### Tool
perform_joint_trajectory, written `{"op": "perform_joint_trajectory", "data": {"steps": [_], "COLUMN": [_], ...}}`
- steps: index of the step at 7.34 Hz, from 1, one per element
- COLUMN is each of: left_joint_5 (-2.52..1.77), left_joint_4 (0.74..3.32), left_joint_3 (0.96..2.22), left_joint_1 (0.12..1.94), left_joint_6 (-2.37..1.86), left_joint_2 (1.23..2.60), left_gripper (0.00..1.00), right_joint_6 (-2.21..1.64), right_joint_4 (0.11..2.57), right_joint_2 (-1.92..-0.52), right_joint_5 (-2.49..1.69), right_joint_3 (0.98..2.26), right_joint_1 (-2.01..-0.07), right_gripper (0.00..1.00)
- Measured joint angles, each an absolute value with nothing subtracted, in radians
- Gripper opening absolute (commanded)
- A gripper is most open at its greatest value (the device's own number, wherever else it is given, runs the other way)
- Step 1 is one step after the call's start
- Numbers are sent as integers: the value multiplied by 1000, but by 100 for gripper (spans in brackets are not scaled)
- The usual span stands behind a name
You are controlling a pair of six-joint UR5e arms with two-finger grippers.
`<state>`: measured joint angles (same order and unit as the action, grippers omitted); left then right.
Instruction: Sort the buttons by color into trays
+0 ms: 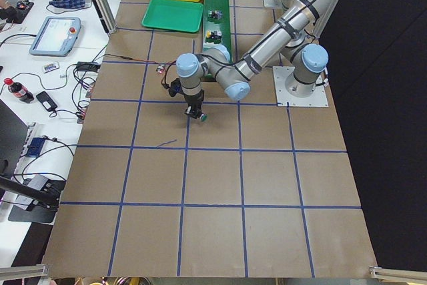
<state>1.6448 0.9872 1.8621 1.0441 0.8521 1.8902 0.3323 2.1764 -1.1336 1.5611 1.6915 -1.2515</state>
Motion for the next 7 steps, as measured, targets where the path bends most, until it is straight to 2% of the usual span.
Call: {"op": "perform_joint_trajectory", "data": {"steps": [4, 7], "left_joint_5": [1628, 1567], "left_joint_4": [1144, 1216], "left_joint_3": [1778, 1852], "left_joint_1": [1263, 1337], "left_joint_6": [329, 117], "left_joint_2": [1826, 1763], "left_gripper": [0, 0], "right_joint_6": [194, -102], "right_joint_4": [2005, 1995], "right_joint_2": [-1363, -1457], "right_joint_5": [1560, 1557], "right_joint_3": [1784, 1871], "right_joint_1": [-1457, -1702], "right_gripper": [100, 100]}}
